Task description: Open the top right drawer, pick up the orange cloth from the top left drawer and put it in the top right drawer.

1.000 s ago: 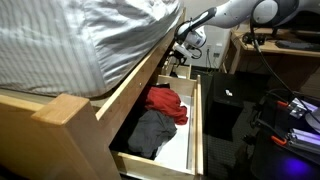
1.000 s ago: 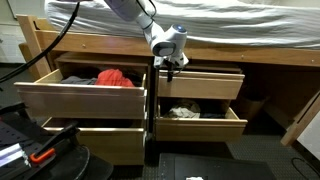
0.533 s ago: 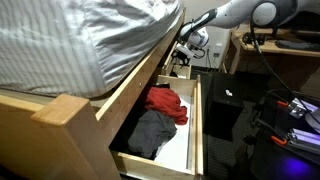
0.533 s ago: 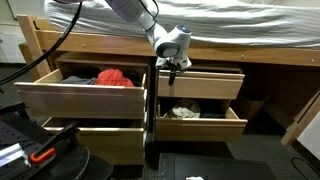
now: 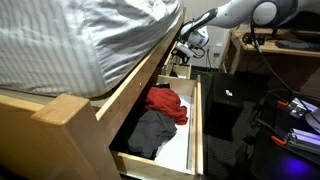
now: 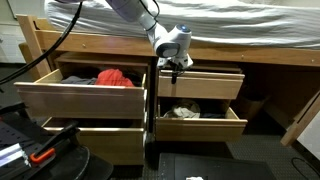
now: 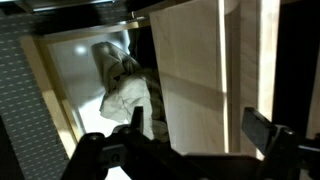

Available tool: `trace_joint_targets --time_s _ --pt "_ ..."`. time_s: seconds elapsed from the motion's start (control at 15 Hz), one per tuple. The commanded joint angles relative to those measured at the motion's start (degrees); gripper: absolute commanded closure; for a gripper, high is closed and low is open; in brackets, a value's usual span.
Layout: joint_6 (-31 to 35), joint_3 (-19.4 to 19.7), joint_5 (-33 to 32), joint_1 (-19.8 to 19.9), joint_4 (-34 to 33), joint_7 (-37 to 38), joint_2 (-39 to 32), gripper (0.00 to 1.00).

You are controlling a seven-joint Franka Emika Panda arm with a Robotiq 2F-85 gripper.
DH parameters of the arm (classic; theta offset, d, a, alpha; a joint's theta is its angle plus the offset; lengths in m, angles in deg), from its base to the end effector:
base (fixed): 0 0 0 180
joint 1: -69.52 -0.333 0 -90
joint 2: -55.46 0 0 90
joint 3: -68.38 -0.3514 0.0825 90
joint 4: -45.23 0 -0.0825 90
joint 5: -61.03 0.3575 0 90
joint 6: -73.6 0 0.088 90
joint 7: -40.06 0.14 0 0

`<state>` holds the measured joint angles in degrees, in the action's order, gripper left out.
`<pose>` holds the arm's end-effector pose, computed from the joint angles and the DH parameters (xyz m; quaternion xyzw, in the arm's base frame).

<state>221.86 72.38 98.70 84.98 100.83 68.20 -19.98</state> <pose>0.7715 -0.2479 0.0623 -0.7803 0.5806 -0.1314 0.1917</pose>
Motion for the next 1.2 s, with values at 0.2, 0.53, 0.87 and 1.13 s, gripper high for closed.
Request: trace_joint_targets --time_s 0.2,0.53,0.87,1.13 --pt "8.14 -2.10 1.62 0.05 0.00 -4.07 0.44 0.00" --pt "9.33 -3.25 1.85 0.24 -0.82 -5.69 0.39 0.00" --pt "3.87 -5.40 -3.62 1.24 -7.07 -4.69 -5.16 0.00" --pt "5.13 -4.40 -2.90 0.22 -5.32 -4.41 -4.28 0.00"
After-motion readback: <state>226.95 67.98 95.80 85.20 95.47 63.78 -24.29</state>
